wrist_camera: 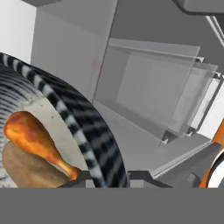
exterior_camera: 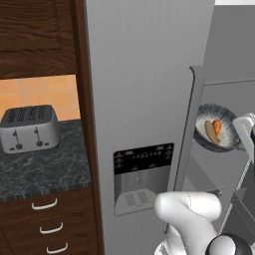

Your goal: Pick the chicken drumstick and sweet potato from their plates and place them in the bowl. Then put the bowl in the fridge.

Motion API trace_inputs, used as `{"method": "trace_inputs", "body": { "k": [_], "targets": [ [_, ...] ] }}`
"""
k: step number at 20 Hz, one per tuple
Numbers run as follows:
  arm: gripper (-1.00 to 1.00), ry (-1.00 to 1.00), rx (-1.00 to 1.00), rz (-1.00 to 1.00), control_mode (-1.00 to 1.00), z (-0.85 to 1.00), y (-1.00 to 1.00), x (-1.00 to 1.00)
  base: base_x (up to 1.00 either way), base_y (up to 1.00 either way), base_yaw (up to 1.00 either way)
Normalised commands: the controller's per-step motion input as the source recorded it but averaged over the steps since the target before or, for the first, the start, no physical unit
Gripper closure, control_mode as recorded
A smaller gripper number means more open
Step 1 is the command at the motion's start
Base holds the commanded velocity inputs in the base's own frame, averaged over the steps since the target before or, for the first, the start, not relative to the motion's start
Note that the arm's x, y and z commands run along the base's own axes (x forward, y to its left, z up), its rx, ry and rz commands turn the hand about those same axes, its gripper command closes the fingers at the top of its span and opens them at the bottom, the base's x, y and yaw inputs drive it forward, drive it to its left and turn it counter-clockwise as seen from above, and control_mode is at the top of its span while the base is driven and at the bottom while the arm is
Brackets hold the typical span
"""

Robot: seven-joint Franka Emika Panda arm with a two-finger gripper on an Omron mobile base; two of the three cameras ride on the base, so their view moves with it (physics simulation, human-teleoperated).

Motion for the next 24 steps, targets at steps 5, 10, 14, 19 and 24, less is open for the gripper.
{"method": "trace_inputs", "body": {
  "k": [5, 10, 14, 19, 24],
  "targets": [
    [1.00, 0.01, 0.02, 0.00, -1.00, 0.00, 0.00, 0.76, 0.00, 0.00, 0.00],
    [1.00, 0.07, 0.00, 0.00, -1.00, -0.14, 0.00, 0.95, 0.00, 0.00, 0.00],
    [1.00, 0.15, 0.00, 0.01, -1.00, -0.23, -0.16, 0.56, 0.00, 0.00, 0.00],
    [1.00, 0.10, 0.01, 0.01, -1.00, -0.17, -0.22, 0.35, 0.00, 0.00, 0.00],
    [1.00, 0.02, 0.00, 0.00, -1.00, -0.24, -0.09, 0.47, 0.00, 0.00, 0.00]
  ]
}}
